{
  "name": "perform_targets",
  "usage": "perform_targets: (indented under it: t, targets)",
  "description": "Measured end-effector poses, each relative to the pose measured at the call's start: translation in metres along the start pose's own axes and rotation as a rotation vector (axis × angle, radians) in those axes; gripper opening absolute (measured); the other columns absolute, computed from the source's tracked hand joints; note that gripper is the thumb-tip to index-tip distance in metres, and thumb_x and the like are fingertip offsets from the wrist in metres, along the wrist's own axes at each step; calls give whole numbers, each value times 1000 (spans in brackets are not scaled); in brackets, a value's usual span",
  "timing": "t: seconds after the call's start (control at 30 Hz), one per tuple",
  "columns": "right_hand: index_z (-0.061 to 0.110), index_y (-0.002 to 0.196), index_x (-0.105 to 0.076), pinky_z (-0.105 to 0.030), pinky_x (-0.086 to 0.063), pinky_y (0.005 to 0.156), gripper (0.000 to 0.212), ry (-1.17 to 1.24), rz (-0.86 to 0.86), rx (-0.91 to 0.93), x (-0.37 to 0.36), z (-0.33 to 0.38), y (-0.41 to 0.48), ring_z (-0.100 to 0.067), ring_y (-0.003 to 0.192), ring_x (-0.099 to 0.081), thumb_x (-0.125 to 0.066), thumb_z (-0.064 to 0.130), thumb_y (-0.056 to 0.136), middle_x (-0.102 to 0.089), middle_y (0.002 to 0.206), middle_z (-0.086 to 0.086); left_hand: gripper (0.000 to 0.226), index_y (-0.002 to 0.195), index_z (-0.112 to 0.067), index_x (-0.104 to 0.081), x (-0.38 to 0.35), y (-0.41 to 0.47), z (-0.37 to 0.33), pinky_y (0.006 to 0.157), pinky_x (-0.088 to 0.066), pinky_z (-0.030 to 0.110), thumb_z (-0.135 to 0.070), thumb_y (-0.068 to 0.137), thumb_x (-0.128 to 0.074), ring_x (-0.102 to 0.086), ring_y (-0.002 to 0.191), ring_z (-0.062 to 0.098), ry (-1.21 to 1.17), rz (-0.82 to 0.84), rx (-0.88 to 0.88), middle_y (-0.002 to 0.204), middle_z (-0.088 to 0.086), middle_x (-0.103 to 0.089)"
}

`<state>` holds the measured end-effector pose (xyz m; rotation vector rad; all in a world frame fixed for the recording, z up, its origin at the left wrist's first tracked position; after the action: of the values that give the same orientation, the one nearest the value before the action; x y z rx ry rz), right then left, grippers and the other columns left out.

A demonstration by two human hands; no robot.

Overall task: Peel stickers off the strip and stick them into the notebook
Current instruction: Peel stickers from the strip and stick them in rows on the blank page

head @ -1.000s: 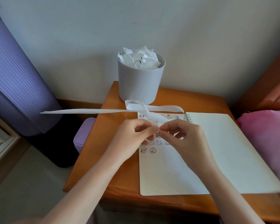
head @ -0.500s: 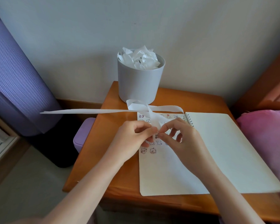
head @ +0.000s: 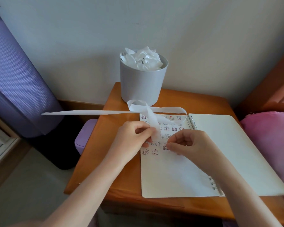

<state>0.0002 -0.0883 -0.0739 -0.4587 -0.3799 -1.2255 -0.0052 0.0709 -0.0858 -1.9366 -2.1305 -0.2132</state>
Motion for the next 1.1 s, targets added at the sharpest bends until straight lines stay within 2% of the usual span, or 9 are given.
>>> perform_targets:
  t: [0.07,0.2,0.3,0.53,0.8,0.97,1.1]
  targets:
    - [19,74,-72,-30,-53,68,5,-19,10,-38,-2,-5,0,-8,65,-61,-74,22,77,-72,73,4,15,86,-14,-73,0,0,0,57,-51,12,-24,88,-61,-66,62,9,13,-1,-4,73,0,-70]
    - [17,72,-73,-14,-44,57,7,-17,6,-41,-4,-5,0,-2,59,-59,-74,19,78,-72,71,4,16,85,-13,-73,-1,0,0,59,-52,14,-23,88,-61,-66,62,9,23,-5,-4,72,1,-70]
    - [16,71,-73,-10,-41,52,7,-24,-1,-40,-5,-5,0,1,54,-55,-74,17,78,-72,68,3,16,83,-12,-72,-1,-1,0,57,-50,11,-23,88,-61,-64,60,7,26,-3,-4,71,0,-69]
    - [18,69,-73,-15,-38,51,9,-61,-17,-47,-6,-7,0,-1,52,-51,-75,19,77,-71,68,1,17,82,-12,-72,-1,-2,-2,53,-45,7,-22,88,-61,-62,56,2,35,0,-4,69,-2,-68]
    - [18,66,-72,-10,-36,49,11,-100,-39,4,-7,-3,1,2,48,-47,-75,16,76,-68,63,2,17,81,-12,-72,-1,-3,-3,52,-45,6,-23,88,-61,-62,56,1,54,-3,0,70,-3,-69]
    - [18,67,-69,-18,-40,55,11,-137,-79,43,-8,-2,0,0,52,-48,-74,14,75,-63,60,6,16,82,-13,-72,-1,-3,-4,51,-42,5,-24,88,-61,-62,56,0,57,-6,-3,69,-5,-68]
    - [20,72,-67,-13,-35,51,10,-168,-83,42,-7,-4,0,1,52,-46,-76,18,76,-57,61,9,16,80,-13,-71,-1,-4,-5,51,-42,5,-24,88,-61,-62,54,1,67,-6,-13,68,-5,-67]
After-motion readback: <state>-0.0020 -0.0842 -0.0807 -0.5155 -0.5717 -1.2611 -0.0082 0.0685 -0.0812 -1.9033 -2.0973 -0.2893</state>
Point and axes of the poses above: each hand's wrist, its own y-axis towards the middle knuckle, its own x-axis out of the back of the hand, z = x × y, the point moved 10 cm from there along y, towards the middle knuckle
